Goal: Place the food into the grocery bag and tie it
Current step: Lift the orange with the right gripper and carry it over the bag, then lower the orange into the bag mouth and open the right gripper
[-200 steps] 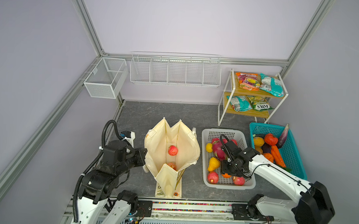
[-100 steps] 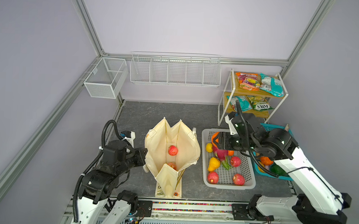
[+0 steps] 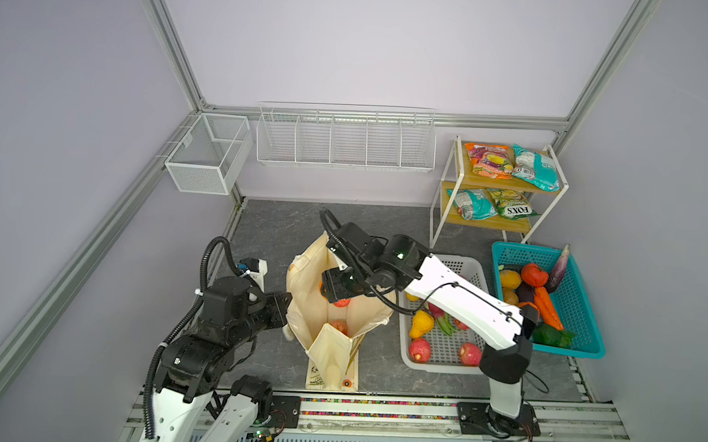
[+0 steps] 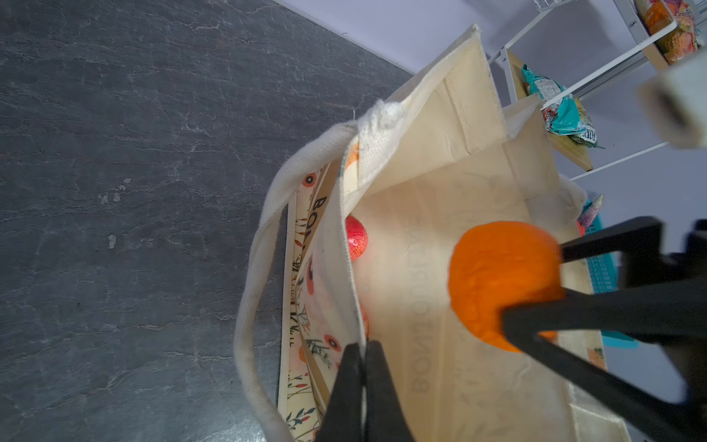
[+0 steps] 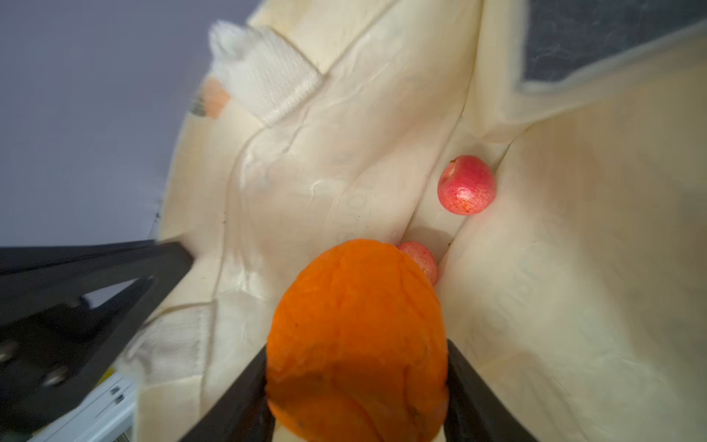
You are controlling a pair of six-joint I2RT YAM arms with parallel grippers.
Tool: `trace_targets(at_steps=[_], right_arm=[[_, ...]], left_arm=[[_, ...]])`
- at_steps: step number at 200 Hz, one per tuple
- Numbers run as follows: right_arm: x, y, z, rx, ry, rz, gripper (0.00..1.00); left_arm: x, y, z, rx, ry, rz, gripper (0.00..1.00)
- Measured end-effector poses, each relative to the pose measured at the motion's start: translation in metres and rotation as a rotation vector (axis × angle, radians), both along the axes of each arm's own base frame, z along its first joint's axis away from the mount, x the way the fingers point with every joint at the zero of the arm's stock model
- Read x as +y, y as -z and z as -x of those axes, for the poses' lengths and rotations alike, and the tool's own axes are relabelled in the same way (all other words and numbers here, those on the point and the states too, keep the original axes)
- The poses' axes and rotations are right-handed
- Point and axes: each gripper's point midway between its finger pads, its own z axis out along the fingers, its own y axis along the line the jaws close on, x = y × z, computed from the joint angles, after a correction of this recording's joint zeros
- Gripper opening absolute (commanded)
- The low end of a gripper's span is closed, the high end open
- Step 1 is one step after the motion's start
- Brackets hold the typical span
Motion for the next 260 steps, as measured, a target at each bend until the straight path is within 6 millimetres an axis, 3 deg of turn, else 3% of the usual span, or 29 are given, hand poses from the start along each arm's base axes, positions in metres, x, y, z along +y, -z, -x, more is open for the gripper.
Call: trace_targets(at_steps=[42, 111, 216, 260], right_arm=[[0.002, 0.058, 0.005, 0.078, -0.017, 0.12, 0.62], [-0.021, 0.112, 0.009, 0.108, -0.016, 0.257, 0.63], [-0.024, 0.151, 0.006, 0.118, -0.027, 0.313, 0.68], [-0.025, 0.154, 0.001, 0.12, -0.018, 0.314, 0.73]], left_arm=[[0.0, 0.0, 0.0, 0.0, 0.001, 0.0, 0.0], [0.0, 0.0, 0.0, -0.001, 0.0, 0.0, 0.0], [0.0, 0.001, -0.002, 0.002, 0.002, -0.004, 0.0], [0.0, 0.0, 0.0, -0.003, 0.002, -0.002, 0.0]])
